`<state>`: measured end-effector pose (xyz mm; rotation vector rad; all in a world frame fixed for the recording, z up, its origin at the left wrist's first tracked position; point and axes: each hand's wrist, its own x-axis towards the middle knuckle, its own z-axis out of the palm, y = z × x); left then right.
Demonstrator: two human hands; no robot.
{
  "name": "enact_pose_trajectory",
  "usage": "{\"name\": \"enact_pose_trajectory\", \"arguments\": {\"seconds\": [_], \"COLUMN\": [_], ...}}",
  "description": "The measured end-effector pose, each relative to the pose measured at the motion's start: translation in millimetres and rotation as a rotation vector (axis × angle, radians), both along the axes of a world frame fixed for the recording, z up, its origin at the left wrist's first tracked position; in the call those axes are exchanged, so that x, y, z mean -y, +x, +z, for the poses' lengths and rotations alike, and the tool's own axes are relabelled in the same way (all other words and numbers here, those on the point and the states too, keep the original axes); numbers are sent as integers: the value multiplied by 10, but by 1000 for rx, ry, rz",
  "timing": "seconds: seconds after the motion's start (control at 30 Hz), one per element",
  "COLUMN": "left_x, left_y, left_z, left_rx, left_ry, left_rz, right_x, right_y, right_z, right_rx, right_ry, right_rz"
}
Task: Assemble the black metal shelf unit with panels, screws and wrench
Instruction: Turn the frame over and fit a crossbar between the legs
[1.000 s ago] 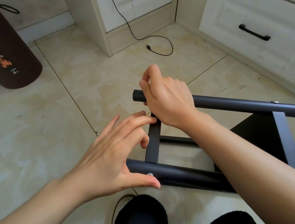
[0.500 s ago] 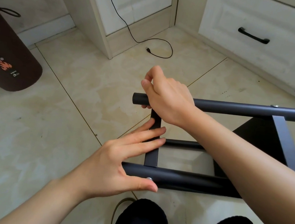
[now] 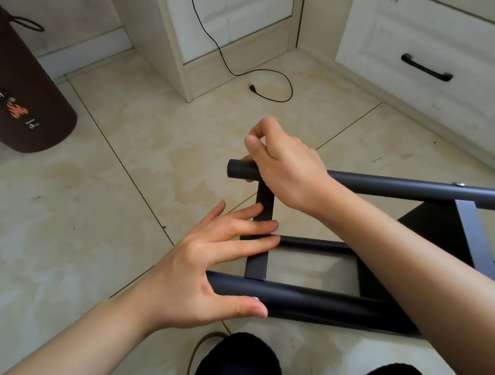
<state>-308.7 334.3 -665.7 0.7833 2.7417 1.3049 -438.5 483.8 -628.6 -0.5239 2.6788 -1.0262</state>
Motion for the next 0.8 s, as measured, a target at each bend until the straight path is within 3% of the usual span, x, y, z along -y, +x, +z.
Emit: {"name": "enact_pose_trajectory", "arguments": {"seconds": [0.17,0.33,0.47,0.63,0.8], "left_x": [-5,-20,-7,-24,-46], "left_y": [12,17,11,21,31], "left_z": [8,9,2,-3,1], "left_rx": [15,35,25,54,94], "left_ry": [36,50,25,45,79], "left_rz": [10,14,-5,-18,-48], "right_x": [-175,-478,-678,-751,-722], "right_y": [75,378,580,637,607], "right_z": [177,202,74,-139,-198], "right_rx": [133,38,348,745,1013], "right_ry": [-411,-448,-439,-418,-505], "right_rz": [5,-41,4,-85,-19]}}
